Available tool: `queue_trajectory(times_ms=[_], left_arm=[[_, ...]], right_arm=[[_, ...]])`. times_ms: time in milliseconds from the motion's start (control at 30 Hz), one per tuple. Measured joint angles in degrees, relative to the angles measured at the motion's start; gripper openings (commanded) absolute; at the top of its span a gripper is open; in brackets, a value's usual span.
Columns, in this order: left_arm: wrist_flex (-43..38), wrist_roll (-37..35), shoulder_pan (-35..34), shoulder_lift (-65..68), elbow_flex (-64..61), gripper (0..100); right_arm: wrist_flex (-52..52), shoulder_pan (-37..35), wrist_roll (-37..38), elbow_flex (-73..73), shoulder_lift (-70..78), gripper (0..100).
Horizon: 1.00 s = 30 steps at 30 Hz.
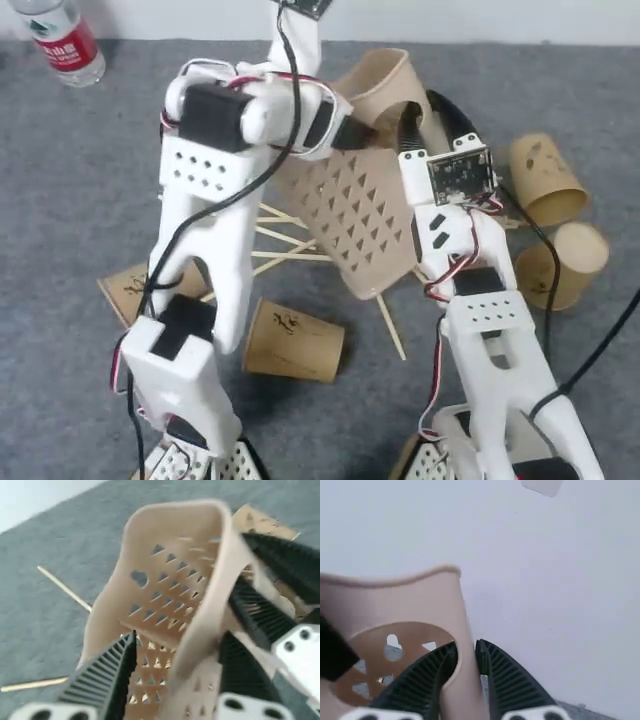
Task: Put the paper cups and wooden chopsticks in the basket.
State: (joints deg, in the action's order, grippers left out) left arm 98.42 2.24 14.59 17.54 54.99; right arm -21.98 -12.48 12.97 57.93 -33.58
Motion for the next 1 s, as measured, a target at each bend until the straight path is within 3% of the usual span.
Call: queue_trajectory(times_ms=[33, 367, 633, 1000], left_arm=[[0.0, 0.4, 0.5, 0.0, 0.5, 0], [0.7, 2.7, 3.9, -0.2, 1.9, 1], [0.5, 2.7, 3.9, -0.9, -5.5, 1], [0.1, 5.2, -1.3, -0.6, -5.1, 1]], right_arm=[[0.0, -0.1, 0.0, 0.0, 0.0, 0.7], [-2.1, 0.0, 0.0, 0.0, 0.2, 0.7], [-2.2, 0.0, 0.0, 0.9, 1.1, 0.9], [-2.4, -5.2, 0.0, 0.3, 7.4, 0.9]])
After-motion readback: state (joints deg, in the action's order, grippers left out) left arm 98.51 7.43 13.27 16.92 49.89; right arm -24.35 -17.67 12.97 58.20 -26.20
